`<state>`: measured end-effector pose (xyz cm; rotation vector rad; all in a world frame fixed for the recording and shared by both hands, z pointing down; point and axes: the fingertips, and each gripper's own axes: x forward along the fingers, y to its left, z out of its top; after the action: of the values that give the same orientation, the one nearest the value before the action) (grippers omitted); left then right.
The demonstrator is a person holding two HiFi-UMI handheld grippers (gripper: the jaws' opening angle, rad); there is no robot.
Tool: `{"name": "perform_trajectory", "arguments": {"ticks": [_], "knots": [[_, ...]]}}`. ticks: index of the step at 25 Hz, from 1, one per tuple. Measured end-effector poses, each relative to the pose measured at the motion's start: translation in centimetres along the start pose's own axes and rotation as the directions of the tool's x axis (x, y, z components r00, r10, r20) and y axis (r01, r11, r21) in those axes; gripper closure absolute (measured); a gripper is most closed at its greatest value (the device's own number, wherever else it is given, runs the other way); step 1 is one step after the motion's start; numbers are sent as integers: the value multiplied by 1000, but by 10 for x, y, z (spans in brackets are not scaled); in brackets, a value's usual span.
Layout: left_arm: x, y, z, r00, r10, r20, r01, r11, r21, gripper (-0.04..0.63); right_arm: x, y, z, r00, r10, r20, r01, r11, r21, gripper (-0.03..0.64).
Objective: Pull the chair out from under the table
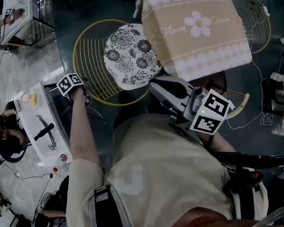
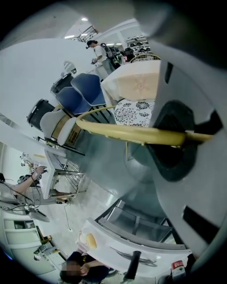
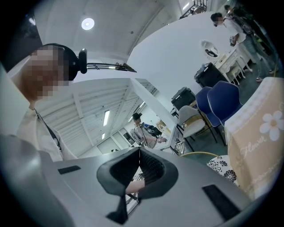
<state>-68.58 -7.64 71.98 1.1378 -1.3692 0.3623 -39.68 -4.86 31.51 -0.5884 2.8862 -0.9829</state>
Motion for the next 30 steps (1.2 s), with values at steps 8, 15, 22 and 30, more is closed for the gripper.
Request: {"name": "perform_trajectory", "arguments": {"ticks": [8, 15, 22, 30], "knots": [[-5, 0, -3, 999, 30, 25, -28, 997, -67, 584, -15, -15, 13, 1000, 25, -19, -25, 1000, 1, 606], [-5, -1, -1, 998, 42, 37, -38, 994, -101, 577, -21, -26, 20, 999, 31, -31, -31, 1000, 5, 607], [-10, -5, -1, 999, 36, 30, -34, 997, -75, 577, -21, -23, 24, 999, 32, -33, -32, 999, 10, 606], [-6, 0, -6, 998, 47, 34, -44, 995, -92, 577, -22, -35, 23, 999, 33, -32, -33, 999, 22, 607]]}}
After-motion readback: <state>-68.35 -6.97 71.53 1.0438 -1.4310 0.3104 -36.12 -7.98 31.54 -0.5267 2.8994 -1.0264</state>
